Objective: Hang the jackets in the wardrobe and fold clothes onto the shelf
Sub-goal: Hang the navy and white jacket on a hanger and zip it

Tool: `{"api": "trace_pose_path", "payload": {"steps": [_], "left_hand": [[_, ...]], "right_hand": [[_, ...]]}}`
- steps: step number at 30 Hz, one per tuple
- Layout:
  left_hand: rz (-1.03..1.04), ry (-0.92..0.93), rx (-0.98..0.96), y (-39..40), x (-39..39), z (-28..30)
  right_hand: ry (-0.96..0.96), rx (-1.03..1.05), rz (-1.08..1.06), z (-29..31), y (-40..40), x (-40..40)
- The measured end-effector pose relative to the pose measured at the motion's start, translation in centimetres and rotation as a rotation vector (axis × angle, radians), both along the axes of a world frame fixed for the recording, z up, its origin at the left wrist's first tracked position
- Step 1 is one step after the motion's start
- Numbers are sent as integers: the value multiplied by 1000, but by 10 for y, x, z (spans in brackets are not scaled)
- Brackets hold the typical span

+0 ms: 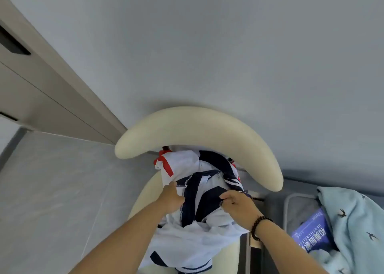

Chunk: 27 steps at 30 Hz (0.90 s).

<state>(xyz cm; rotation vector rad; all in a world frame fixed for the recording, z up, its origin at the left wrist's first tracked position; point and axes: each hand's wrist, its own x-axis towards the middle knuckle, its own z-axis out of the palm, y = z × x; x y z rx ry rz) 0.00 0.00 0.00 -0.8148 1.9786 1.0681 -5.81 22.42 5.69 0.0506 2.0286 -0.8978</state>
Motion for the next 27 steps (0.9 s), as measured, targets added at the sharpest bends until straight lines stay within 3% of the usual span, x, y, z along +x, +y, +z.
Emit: {"api": "trace_pose_path", "payload": {"steps": [5, 10, 14, 22, 27], "left_hand": [[39, -68, -195, -7, 3, -40], [239, -148, -112, -9, 13, -65], [315, -24, -123, -7, 25, -57], [501, 152, 102, 12, 48, 29], [601, 277, 178, 31, 55, 107]], "right_hand": [[-31, 24, -12, -42, -3, 3], [-52, 39, 26, -59, -8, 11], [-56, 39, 70, -56, -15, 19], [-51, 16, 146, -19, -33, 29], [6, -99, 339, 30, -34, 46]]}}
